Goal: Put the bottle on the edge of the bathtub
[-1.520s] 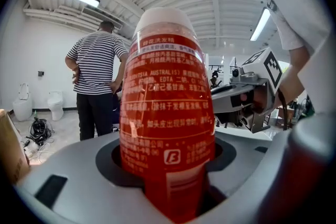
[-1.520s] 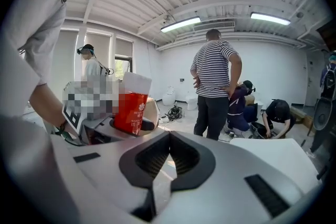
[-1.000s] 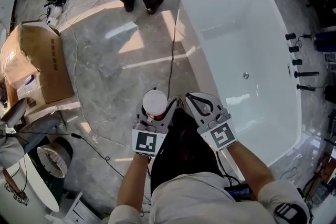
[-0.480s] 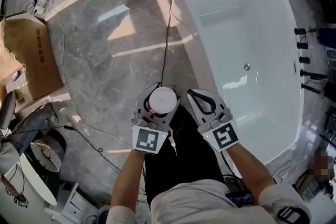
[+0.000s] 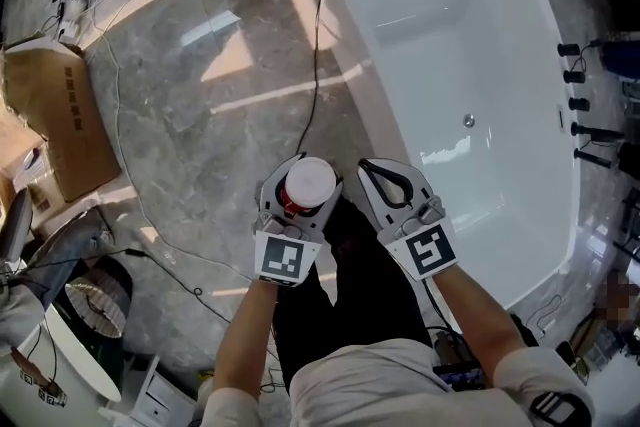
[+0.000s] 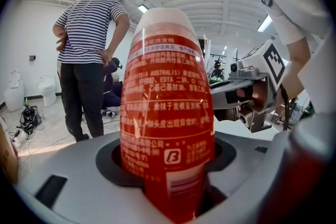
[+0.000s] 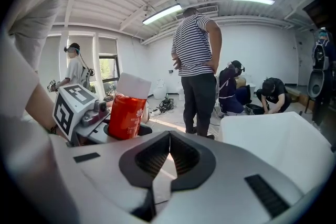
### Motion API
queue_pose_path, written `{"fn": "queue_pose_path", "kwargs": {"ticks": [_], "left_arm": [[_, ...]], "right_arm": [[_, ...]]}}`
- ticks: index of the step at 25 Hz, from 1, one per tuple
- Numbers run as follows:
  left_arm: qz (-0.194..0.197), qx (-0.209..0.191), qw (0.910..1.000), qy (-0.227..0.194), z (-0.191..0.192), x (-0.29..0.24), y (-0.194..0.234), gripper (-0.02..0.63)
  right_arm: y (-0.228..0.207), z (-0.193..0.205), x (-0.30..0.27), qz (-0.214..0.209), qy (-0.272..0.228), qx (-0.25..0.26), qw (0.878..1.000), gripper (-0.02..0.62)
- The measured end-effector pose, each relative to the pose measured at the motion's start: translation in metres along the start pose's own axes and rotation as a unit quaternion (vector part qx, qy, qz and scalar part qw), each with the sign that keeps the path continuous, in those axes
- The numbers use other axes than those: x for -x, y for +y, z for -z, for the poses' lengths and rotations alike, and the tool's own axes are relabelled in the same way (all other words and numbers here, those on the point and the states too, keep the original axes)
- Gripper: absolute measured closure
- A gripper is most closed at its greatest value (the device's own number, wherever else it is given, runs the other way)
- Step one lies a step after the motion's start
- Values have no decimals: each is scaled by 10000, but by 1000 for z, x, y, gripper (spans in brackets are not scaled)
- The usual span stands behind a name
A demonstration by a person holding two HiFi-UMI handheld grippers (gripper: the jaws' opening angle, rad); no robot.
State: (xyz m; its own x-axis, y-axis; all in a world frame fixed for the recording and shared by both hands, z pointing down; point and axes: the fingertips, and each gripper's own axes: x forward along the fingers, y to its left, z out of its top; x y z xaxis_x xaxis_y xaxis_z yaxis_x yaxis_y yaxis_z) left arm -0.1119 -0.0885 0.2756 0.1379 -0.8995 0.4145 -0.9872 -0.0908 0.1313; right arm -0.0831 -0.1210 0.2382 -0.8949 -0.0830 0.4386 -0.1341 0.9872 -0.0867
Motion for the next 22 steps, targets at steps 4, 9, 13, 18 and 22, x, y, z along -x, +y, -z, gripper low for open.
{"fn": "queue_pose_path", "kwargs": {"ticks": [4, 9, 13, 18, 22], "left_arm": [[203, -36, 9997, 157, 11, -15, -3, 310], [508, -213, 9983, 202, 28, -24, 0, 310], [714, -193, 9972, 117, 47, -19, 15, 310], [1065, -394, 9934, 181, 73, -21, 27, 310], [1335, -552, 9889, 348, 102, -18, 41, 310]], "right_arm": [[-11, 1, 3, 181, -89, -257, 9995, 589], [-3, 14, -3, 227, -23, -364, 9991, 589], [9, 32, -20, 459, 127, -455, 9978, 589], [21, 51, -38, 624, 180, -347, 9973, 589], [32, 74, -56, 800, 182, -667, 9944, 589]]}}
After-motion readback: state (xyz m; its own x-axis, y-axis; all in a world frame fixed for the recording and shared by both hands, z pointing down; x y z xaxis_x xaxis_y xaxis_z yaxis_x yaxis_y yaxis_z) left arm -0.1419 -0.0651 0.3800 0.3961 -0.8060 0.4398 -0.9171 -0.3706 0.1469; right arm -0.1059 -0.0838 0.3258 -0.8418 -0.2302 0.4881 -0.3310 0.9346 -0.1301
